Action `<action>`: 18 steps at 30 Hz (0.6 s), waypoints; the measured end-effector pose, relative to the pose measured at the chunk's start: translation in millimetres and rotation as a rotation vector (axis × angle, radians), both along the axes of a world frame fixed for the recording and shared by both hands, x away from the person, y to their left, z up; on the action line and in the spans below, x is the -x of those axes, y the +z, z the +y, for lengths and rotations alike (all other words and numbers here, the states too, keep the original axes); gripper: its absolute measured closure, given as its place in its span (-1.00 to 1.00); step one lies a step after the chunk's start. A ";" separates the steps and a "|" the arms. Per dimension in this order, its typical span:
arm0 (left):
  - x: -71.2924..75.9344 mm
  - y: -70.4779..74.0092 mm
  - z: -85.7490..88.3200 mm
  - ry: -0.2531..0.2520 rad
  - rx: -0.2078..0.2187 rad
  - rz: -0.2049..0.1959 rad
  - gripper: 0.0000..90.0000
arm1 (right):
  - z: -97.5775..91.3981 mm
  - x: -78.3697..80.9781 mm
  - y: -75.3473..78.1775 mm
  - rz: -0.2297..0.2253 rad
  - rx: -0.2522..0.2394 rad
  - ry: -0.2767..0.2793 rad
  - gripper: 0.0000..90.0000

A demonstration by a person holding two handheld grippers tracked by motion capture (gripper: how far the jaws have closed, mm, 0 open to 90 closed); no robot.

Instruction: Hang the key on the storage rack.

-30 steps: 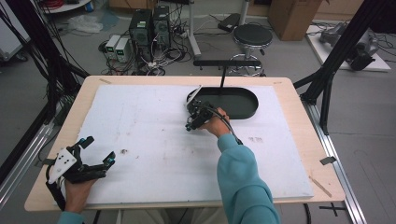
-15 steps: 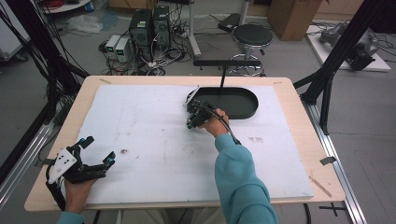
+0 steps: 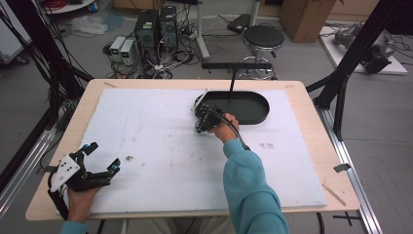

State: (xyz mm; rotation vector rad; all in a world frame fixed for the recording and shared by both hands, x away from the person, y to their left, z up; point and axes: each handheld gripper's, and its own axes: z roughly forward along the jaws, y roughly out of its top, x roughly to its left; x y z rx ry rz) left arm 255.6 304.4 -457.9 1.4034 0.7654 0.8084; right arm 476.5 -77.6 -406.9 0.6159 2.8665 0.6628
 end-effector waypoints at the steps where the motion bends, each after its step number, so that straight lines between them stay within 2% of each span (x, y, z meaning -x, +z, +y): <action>1: 0.0 0.0 0.0 0.000 0.000 0.000 -0.96 | 0.0 -0.5 -0.1 -0.007 -0.001 0.001 0.78; 11: 0.0 0.0 0.0 -0.001 0.000 0.000 -0.96 | 0.2 -1.3 1.1 -0.009 -0.002 0.008 0.93; 18: 0.0 0.0 0.1 0.000 -0.001 0.000 -0.96 | -0.6 -1.3 2.1 0.007 -0.003 0.005 0.95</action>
